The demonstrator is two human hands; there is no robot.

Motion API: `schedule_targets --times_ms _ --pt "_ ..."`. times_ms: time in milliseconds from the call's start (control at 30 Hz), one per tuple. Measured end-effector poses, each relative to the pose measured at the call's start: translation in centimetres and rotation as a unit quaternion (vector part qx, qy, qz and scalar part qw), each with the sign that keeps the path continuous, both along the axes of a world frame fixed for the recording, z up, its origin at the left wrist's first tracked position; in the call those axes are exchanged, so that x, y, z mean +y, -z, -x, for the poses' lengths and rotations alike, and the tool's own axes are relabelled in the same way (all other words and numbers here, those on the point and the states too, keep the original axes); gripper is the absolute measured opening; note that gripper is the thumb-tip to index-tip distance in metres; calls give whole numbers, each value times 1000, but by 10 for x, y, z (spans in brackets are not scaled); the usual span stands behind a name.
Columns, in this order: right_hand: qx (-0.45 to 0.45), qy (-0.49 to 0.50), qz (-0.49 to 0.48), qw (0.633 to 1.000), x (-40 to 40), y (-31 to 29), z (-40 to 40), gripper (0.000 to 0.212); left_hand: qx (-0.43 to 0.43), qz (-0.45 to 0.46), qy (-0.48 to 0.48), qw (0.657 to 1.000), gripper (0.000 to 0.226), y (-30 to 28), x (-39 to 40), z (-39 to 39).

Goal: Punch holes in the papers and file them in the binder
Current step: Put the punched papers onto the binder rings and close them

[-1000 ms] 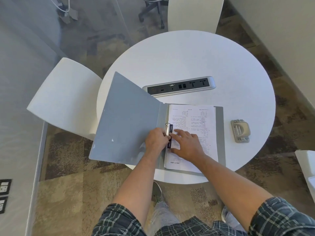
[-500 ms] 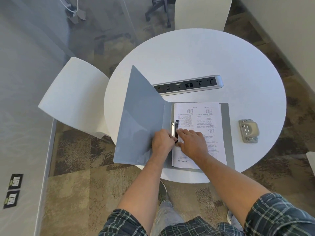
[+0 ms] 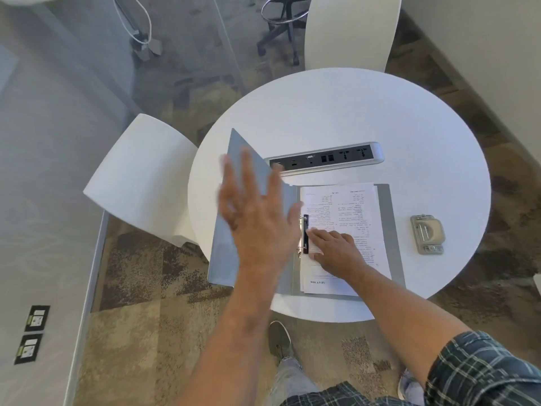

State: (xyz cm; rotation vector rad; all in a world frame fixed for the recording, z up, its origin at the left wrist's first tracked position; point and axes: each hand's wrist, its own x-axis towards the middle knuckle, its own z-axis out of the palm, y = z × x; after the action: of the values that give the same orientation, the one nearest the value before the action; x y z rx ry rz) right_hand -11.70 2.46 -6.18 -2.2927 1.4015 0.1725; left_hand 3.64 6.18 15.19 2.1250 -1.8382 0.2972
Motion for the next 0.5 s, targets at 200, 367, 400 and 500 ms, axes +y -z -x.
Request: schedule_targets --times_ms 200,367,400,500 --pt "-57 -6 -145 988 -10 -20 14 80 281 -263 -171 907 90 -18 11 -63" --pt "-356 189 -275 873 -14 -67 35 81 403 -264 -24 876 71 -39 23 -38" --pt "-407 216 -299 836 -17 -77 43 81 422 -278 11 863 68 -39 23 -27" --pt "-484 276 -342 757 -27 -96 75 83 371 -342 98 858 64 -14 19 11"
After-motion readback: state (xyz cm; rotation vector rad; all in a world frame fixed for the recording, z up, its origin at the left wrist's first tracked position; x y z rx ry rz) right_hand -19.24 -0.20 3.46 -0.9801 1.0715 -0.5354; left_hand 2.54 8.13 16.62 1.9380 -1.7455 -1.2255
